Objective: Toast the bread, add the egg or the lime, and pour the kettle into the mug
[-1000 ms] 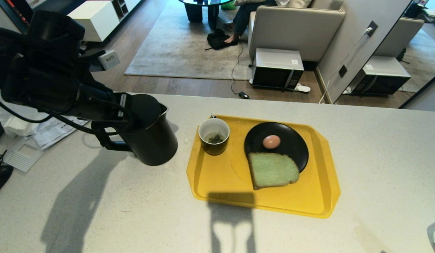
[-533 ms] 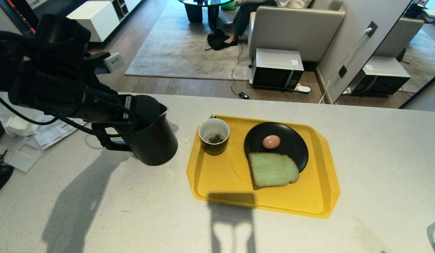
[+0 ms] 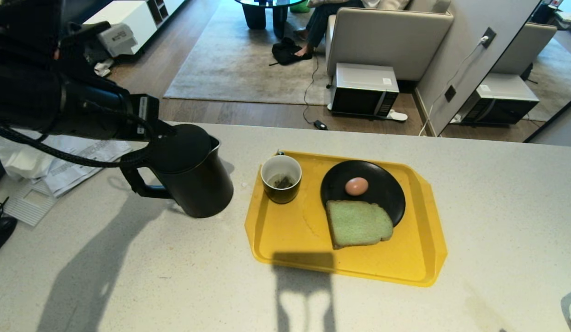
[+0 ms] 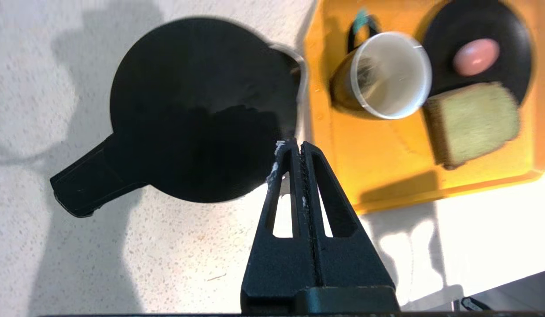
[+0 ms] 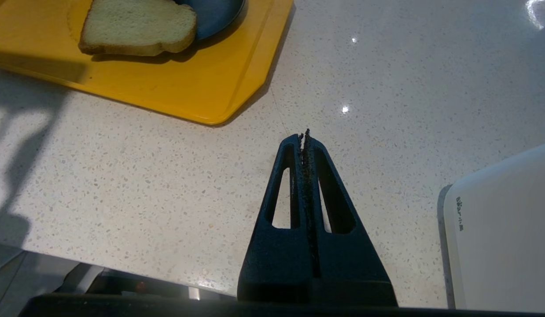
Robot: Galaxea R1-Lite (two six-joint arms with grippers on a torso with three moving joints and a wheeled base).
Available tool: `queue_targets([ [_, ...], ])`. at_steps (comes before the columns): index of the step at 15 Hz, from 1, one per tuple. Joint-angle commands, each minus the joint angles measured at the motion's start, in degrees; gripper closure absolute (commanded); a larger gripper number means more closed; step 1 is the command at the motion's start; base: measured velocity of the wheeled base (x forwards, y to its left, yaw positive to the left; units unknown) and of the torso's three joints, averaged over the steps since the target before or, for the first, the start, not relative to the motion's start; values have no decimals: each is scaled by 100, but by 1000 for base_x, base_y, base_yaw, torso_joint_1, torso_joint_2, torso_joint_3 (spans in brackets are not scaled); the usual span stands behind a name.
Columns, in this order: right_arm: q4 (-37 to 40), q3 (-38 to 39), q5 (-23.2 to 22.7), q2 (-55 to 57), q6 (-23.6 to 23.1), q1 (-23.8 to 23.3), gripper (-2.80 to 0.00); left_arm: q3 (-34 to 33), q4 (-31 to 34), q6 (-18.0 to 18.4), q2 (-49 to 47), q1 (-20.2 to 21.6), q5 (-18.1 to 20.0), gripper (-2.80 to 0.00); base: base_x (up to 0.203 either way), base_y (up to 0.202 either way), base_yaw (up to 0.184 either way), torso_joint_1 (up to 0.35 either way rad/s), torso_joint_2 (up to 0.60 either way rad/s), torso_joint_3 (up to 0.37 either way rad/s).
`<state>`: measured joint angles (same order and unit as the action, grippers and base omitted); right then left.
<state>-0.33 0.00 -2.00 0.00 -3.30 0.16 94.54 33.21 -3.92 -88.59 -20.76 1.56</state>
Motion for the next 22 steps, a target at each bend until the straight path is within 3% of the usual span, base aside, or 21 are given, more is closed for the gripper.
queue_targets([
  [1,-2,9,-2,0,-4,2,0,-20,-112,54,381,-183,24,0,0,0,0,0,0,0],
  [4,-2,9,-2,9,-4,2,0,-61,-734,510,388,-524,43,0,0,0,0,0,0,0],
  [8,-2,9,-2,0,-4,2,0,-182,-1531,1040,432,-1311,48,0,0,0,0,0,0,0],
  [12,-2,9,-2,0,-4,2,0,-1242,-1987,1616,1288,-1533,7,0,0,0,0,0,0,0],
  [15,-2,9,-2,9,-4,2,0,-2916,-2769,1877,2469,-1149,-60,0,0,0,0,0,0,0],
  [19,-2,9,-1,8,-4,2,0,-5206,-3937,2271,4460,184,-204,0,0,0,0,0,0,0],
  [22,-2,9,-2,0,-4,2,0,-6567,-4233,2510,5736,989,-220,0,0,0,0,0,0,0],
])
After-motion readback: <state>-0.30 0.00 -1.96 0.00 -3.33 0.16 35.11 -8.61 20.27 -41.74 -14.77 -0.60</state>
